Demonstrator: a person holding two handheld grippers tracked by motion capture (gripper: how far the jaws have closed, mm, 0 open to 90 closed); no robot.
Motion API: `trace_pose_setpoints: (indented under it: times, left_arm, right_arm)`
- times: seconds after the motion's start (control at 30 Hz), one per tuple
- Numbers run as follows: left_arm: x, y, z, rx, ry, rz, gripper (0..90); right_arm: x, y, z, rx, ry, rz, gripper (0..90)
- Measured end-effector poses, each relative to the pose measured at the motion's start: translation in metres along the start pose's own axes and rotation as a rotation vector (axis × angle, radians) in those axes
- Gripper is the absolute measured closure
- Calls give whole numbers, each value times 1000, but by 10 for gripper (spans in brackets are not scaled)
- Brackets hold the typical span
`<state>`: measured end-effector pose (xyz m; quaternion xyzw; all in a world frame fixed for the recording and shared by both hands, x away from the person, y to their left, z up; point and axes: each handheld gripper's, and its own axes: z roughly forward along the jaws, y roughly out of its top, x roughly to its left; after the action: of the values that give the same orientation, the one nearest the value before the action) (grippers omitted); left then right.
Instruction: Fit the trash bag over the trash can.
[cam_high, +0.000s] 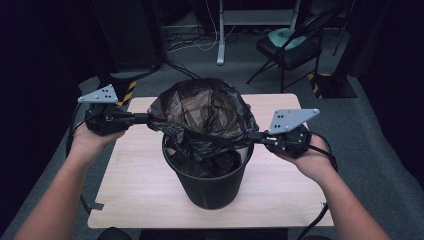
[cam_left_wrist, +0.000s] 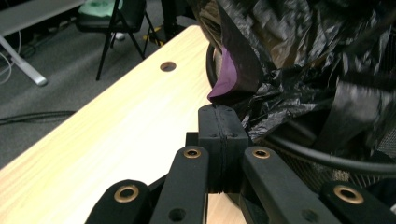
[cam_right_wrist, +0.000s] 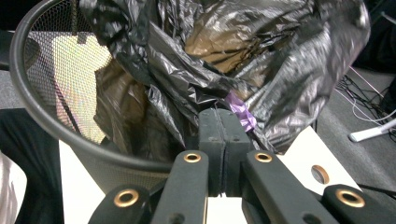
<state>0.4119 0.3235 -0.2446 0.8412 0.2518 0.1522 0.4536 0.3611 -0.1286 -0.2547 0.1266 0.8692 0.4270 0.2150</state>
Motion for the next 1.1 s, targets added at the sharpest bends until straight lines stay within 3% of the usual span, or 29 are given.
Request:
trace_pose_setpoints:
  times: [0.23,0.43,0.6,0.93,1.1]
  left_arm:
    - [0,-15,9,20,-29,-20,898]
    - [0,-16,10,11,-36,-23,898]
    - [-2,-16,12,13,-42,-22,898]
    - [-2,-15,11,14,-56,-22,897]
    - [-2,-15,10,16,-73,-18,896]
  right_arm:
    - [-1,-16,-8,-5,2,44,879]
    - [-4,-14,-18,-36,35,102,609]
    - [-8,-5,-21,-60,82,138,534]
    - [-6,29,-8,-62,158,78,478]
    - [-6,45,1,-50,236,69,468]
